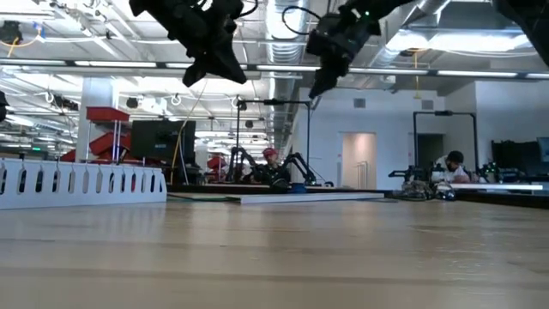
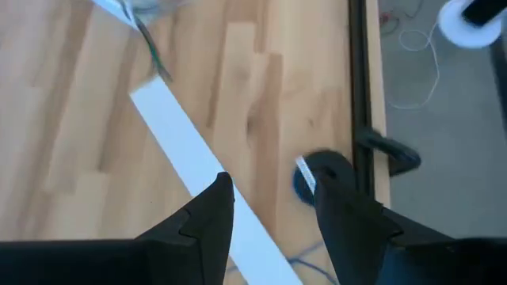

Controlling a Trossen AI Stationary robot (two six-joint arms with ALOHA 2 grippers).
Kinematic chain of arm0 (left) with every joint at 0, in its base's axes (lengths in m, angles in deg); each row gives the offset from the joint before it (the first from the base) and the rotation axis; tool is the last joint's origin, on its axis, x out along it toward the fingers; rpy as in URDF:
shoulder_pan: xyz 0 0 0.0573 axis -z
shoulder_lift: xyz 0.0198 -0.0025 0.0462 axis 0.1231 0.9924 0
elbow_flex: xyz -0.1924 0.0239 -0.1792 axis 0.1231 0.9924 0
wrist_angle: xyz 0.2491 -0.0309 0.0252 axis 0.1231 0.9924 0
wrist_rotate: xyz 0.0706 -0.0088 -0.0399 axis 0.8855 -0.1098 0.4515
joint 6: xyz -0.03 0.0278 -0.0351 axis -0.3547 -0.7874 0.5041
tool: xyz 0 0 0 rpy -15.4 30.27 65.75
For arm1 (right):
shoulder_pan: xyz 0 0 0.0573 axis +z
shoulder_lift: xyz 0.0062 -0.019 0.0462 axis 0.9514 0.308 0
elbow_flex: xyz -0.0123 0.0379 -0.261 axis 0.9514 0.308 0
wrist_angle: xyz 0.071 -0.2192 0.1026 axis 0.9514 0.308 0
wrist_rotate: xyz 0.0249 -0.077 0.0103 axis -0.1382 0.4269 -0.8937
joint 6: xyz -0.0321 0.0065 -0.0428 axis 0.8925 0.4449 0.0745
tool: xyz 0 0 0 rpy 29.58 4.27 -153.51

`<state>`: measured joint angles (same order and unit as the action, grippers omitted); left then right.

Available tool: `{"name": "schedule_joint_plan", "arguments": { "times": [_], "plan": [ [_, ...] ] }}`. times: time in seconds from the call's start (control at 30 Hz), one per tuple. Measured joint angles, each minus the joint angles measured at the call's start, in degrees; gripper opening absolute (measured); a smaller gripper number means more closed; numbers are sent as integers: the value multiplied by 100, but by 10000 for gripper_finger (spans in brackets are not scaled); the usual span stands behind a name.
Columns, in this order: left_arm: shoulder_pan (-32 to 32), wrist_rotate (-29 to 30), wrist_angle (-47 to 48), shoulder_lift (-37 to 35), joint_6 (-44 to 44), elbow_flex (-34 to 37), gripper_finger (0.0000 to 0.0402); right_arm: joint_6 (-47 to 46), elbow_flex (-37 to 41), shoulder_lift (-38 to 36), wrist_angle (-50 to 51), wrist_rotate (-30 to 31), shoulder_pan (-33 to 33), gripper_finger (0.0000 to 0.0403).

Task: Ziptie cables
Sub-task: Close the white cable duct

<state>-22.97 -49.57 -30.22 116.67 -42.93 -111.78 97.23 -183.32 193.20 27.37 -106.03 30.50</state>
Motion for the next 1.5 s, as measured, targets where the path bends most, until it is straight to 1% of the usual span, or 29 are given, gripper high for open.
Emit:
{"name": "schedule_joint_plan", "arguments": {
  "times": [0.03,0.07,0.13,0.2,0.27,0.3,0.33,0.37,0.4,0.43,0.47,0.5,0.53,0.6,0.63,0.67,0.7,0.73,0.77,0.8,0.9,0.97,1.13,1.23,1.37,1.5],
  "plan": [
    [57,194,57,-7,192,0,0,43,73,132,-17,-203,-13,168],
    [138,378,90,-8,406,0,0,50,160,279,-27,-603,-30,168],
    [353,797,66,-20,804,0,0,57,361,514,-72,-1639,-44,168],
    [633,1345,67,-25,1159,0,0,78,583,620,-141,-2366,-18,168],
    [924,1983,80,-16,1569,0,0,101,914,644,-200,-2886,-73,168],
    [1074,2316,67,9,1817,0,0,122,1115,669,-171,-3250,-86,168],
    [1210,2609,59,24,2063,0,0,164,1303,671,-209,-3457,-100,168],
    [1325,2850,98,36,2284,2,0,194,1469,652,-263,-3441,-122,167],
    [1425,3068,90,91,2475,4,0,172,1607,552,-325,-3179,-139,166],
    [1489,3264,-13,152,2600,4,0,54,1724,402,-479,-2645,-148,164],
    [1511,3416,-118,211,2671,4,0,-123,1811,298,-634,-2033,-204,160],
    [1486,3480,-296,306,2651,6,0,-360,1904,211,-859,-1276,-293,156],
    [1405,3435,-636,447,2497,7,0,-605,1999,154,-1111,-510,-415,152],
    [1212,2915,-1452,765,2101,4,0,-1047,2149,138,-1539,865,-676,139],
    [1123,2541,-1862,974,1939,4,0,-1228,2187,118,-1634,1339,-797,131],
    [1054,2108,-2283,1158,1783,-3,0,-1356,2182,73,-1712,1675,-922,121],
    [1007,1716,-2572,1347,1675,-29,0,-1440,2155,37,-1805,1868,-1040,109],
    [980,1407,-2775,1507,1623,-74,0,-1471,2130,38,-1827,1954,-1129,96],
    [971,1218,-2893,1633,1629,-125,0,-1474,2127,81,-1742,2049,-1215,83],
    [973,1153,-2945,1739,1691,-174,0,-1468,2139,153,-1644,2086,-1295,69],
    [985,1194,-2939,1890,1993,-216,0,-1404,2199,388,-1397,2152,-1565,30],
    [1009,1207,-2916,1903,2110,-225,0,-1415,2150,401,-1284,2167,-1761,9],
    [1093,1260,-2963,1704,2036,-229,0,-1575,2190,585,-1137,2269,-2057,3],
    [1102,1349,-2940,1593,1997,-229,0,-1707,2211,521,-1037,2147,-2101,2],
    [1176,1474,-2981,1448,1949,-229,0,-1754,2796,497,-1051,2120,-2019,1],
    [1255,1620,-2961,1409,1727,-229,0,-2003,3380,434,-1675,2089,-1855,1]
  ]
}}
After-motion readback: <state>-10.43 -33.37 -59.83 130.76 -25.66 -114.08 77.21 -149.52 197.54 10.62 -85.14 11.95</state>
